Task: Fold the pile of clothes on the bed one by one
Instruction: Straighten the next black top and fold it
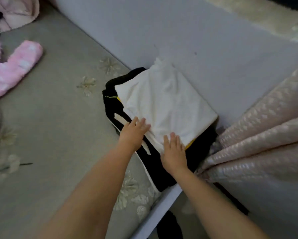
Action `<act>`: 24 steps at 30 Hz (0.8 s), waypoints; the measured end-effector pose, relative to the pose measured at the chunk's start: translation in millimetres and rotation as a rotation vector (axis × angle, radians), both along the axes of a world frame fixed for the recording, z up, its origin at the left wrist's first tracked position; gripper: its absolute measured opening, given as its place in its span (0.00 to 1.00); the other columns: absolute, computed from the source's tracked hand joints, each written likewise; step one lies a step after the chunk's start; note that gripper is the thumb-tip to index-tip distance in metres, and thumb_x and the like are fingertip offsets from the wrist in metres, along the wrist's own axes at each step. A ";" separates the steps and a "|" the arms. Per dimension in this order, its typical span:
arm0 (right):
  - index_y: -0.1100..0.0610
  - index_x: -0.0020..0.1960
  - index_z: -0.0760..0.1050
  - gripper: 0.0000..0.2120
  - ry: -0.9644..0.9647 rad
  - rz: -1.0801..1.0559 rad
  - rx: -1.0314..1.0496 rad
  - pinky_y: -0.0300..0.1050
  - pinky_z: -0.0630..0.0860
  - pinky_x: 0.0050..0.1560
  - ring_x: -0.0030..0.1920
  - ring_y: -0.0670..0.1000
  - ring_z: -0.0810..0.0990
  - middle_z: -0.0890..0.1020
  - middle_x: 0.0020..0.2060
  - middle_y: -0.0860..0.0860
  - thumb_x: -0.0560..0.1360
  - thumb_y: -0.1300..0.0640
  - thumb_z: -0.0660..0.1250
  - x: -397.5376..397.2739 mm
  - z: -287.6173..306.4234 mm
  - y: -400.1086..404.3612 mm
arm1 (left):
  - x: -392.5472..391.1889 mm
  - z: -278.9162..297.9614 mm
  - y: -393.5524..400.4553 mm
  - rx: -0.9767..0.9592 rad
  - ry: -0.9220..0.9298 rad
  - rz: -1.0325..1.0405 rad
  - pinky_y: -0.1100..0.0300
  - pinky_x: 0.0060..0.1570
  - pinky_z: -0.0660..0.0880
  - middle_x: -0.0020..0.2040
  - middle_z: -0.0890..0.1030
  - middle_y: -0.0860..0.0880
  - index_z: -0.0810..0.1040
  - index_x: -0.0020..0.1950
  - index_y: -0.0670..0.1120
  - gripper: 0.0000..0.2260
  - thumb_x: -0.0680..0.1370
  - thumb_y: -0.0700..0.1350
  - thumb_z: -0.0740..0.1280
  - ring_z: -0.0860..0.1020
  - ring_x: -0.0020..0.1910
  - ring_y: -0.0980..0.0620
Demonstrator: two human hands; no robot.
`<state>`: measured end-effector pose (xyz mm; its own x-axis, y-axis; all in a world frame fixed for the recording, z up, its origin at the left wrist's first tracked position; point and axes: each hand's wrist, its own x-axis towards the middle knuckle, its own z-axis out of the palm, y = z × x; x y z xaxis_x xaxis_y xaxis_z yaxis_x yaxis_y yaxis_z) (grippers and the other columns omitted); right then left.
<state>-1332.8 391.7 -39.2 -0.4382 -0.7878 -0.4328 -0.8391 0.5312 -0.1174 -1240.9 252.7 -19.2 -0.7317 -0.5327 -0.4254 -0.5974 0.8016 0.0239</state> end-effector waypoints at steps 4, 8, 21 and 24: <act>0.58 0.75 0.41 0.33 0.051 0.091 -0.010 0.54 0.46 0.72 0.74 0.60 0.42 0.42 0.74 0.60 0.78 0.50 0.55 -6.7 -8.7 6.3 | 4.3 -18.3 14.3 -0.017 0.072 0.108 0.50 0.72 0.49 0.77 0.44 0.49 0.47 0.76 0.52 0.28 0.79 0.41 0.55 0.43 0.75 0.46; 0.60 0.72 0.55 0.26 0.073 0.192 -0.113 0.51 0.57 0.69 0.73 0.56 0.55 0.55 0.73 0.58 0.78 0.51 0.56 -4.3 20.0 -7.4 | 22.1 10.1 17.0 -0.094 0.117 0.168 0.49 0.71 0.50 0.76 0.51 0.46 0.57 0.74 0.49 0.23 0.79 0.42 0.57 0.47 0.75 0.45; 0.62 0.64 0.67 0.20 -0.108 1.100 -0.612 0.51 0.66 0.58 0.63 0.58 0.69 0.70 0.64 0.60 0.75 0.56 0.58 294.7 201.0 -75.3 | 356.7 173.6 130.0 -0.426 0.094 1.113 0.54 0.62 0.64 0.66 0.68 0.45 0.65 0.68 0.45 0.19 0.78 0.46 0.58 0.64 0.67 0.47; 0.63 0.59 0.71 0.17 -0.210 1.255 -0.677 0.50 0.68 0.52 0.57 0.60 0.73 0.74 0.57 0.61 0.74 0.55 0.60 392.5 232.5 -23.6 | 445.9 206.0 211.3 -0.476 0.074 1.334 0.53 0.63 0.65 0.67 0.69 0.45 0.65 0.69 0.46 0.19 0.79 0.50 0.57 0.65 0.67 0.46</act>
<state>-940.3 368.1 193.3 0.7091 -0.6747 0.2048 -0.6378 -0.7376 -0.2216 -795.0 464.1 186.7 0.4143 -0.9101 0.0048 -0.9099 -0.4144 -0.0199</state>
